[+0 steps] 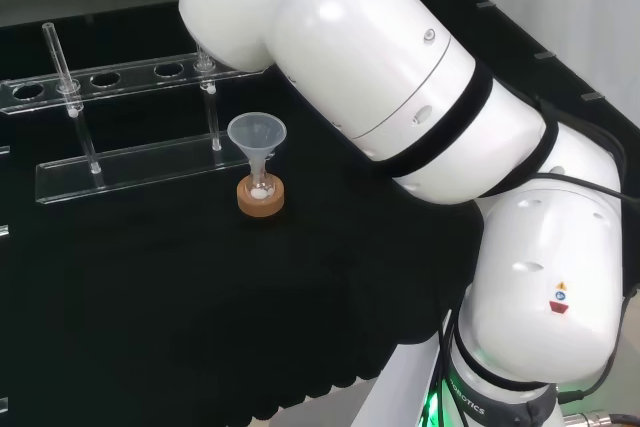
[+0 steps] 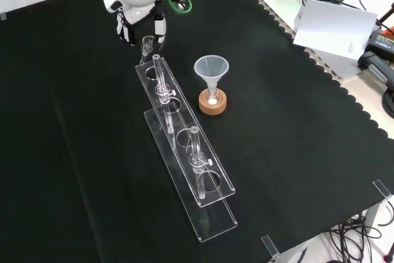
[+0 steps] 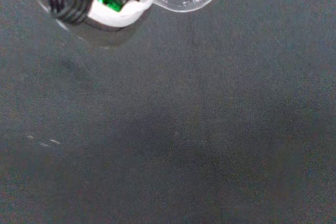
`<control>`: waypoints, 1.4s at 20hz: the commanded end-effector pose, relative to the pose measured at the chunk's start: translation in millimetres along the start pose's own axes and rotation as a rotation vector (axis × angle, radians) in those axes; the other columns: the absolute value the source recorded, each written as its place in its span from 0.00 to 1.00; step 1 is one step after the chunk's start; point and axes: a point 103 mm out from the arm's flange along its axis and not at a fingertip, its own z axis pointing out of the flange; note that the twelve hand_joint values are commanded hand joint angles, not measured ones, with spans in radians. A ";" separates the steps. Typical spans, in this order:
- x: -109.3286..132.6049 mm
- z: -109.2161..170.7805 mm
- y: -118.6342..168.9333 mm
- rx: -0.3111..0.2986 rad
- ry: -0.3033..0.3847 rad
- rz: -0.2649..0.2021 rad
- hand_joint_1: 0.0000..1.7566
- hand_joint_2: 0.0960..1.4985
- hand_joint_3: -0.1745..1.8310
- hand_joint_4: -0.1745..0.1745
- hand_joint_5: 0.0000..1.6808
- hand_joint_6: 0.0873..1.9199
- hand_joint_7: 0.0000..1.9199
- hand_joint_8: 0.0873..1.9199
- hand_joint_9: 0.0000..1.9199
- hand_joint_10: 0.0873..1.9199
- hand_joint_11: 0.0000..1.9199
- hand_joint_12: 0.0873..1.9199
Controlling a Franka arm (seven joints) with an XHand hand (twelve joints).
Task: Put the weighing funnel back on the table.
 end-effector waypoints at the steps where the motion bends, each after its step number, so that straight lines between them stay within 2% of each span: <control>1: -1.2 19.5 17.2 0.004 0.003 0.009 0.64 0.42 0.39 1.00 0.75 0.31 0.32 0.31 0.48 0.16 0.38 0.57; 5: 1.2 25.0 18.8 0.009 0.000 0.024 0.64 0.42 0.39 1.00 0.75 0.31 0.32 0.31 0.48 0.16 0.38 0.57; 13: -5.9 52.9 34.1 0.025 0.012 0.021 0.64 0.42 0.39 1.00 0.75 0.32 0.32 0.31 0.48 0.16 0.38 0.57; 22: -3.2 57.2 38.0 0.019 0.016 0.013 0.64 0.42 0.39 1.00 0.75 0.32 0.32 0.32 0.48 0.16 0.38 0.57; 24: -4.0 60.1 40.5 0.015 0.002 0.007 0.64 0.42 0.39 1.00 0.75 0.32 0.32 0.32 0.48 0.16 0.39 0.57; 28: 1.1 62.0 42.1 -0.001 -0.077 -0.006 0.64 0.42 0.39 1.00 0.75 0.32 0.32 0.32 0.48 0.16 0.39 0.56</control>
